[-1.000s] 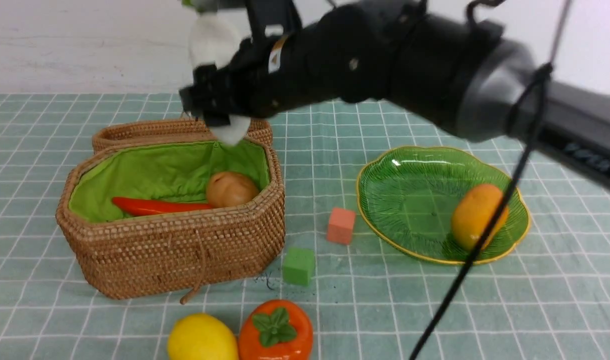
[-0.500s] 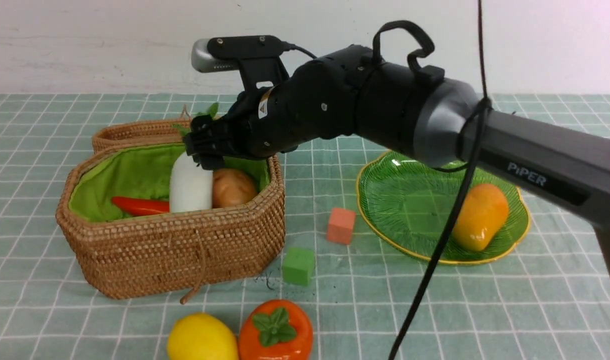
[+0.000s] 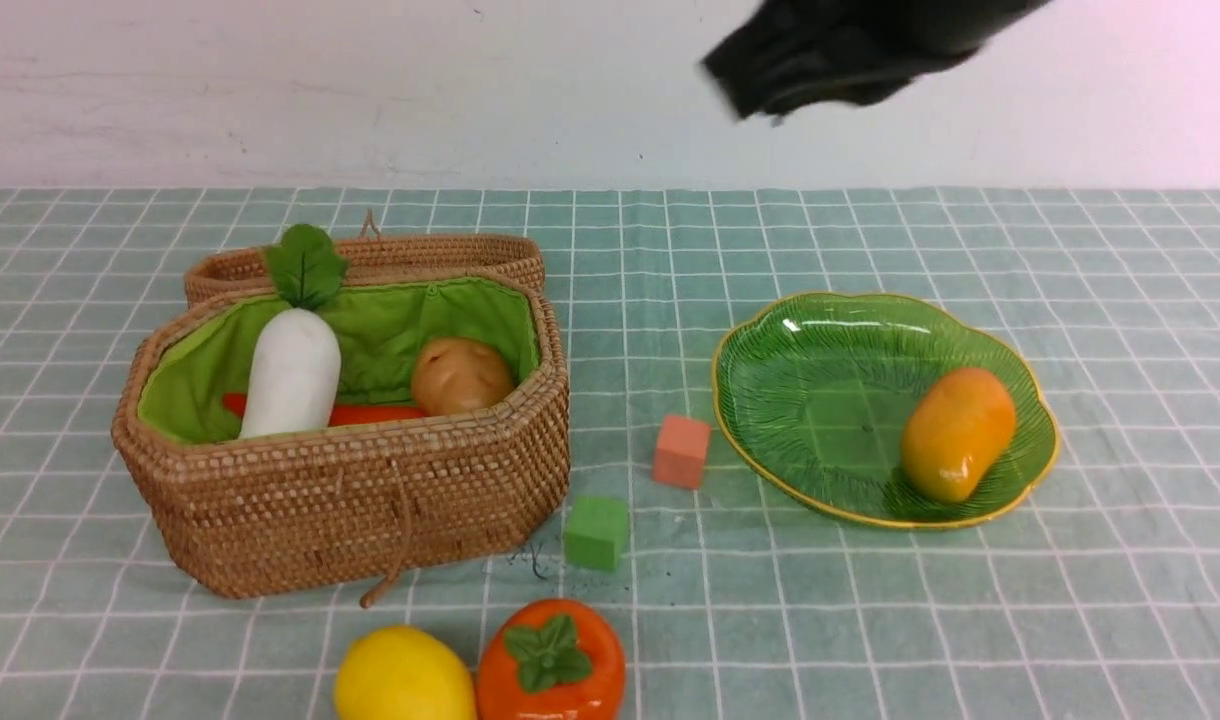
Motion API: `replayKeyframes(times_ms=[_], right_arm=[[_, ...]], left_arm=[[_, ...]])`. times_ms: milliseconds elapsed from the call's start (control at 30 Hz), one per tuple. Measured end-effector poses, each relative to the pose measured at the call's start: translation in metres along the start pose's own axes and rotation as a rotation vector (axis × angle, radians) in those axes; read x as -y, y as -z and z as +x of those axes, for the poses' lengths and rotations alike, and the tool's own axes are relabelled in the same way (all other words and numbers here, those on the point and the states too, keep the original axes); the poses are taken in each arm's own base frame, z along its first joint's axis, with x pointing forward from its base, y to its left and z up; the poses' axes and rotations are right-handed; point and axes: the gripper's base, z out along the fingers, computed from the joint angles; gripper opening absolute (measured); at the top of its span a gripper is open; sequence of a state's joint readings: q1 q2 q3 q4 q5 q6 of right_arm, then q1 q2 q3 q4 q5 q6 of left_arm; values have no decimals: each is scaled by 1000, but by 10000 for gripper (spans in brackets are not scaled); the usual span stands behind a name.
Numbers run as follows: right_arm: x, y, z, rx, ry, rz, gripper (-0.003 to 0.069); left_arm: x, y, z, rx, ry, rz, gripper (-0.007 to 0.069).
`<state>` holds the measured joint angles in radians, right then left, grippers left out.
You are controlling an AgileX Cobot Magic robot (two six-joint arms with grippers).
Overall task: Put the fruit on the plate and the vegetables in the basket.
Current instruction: Grab a lemon with your left arm and place it on the plate on the right
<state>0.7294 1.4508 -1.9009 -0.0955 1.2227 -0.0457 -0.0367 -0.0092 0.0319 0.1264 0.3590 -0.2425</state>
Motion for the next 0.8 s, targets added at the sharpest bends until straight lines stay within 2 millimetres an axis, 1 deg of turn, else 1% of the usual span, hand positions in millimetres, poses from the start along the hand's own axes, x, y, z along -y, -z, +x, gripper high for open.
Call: replayKeyframes(times_ms=[33,67,100,133,167,200,233,267,333,367,400,467,533,567,633,700,800], right_arm=[[0,-1,1,-4,0,0,-17],[2,26,11,16,-2,4,-18],[3,38,15,34,-4,7,-18],[3,54,27,44,-9,11,-18],[5,73,46,54,-26,25,-18],[5,83,67,51,-48,38,-18],[6,92,84,70,-72,49,-18],[6,95,91,79,-87,55,-18],[6,110,127,159,-133,74,-18],[6,112,144,182,-152,79,-18],[3,108,173,198,-186,78,-18],[-1,104,217,211,-238,72,-18],[-5,97,255,199,-282,57,-18],[-7,94,266,195,-299,45,-18],[-10,92,278,195,-314,24,-18],[-12,91,282,193,-319,9,-18],[-12,89,282,196,-296,6,-18]], left_arm=[[0,0,0,0,0,0,239],[0,0,0,0,0,0,239],[0,0,0,0,0,0,239],[0,0,0,0,0,0,239],[0,0,0,0,0,0,239],[0,0,0,0,0,0,239],[0,0,0,0,0,0,239],[0,0,0,0,0,0,239],[0,0,0,0,0,0,239],[0,0,0,0,0,0,239],[0,0,0,0,0,0,239],[0,0,0,0,0,0,239],[0,0,0,0,0,0,239],[0,0,0,0,0,0,239],[0,0,0,0,0,0,239],[0,0,0,0,0,0,239],[0,0,0,0,0,0,239]])
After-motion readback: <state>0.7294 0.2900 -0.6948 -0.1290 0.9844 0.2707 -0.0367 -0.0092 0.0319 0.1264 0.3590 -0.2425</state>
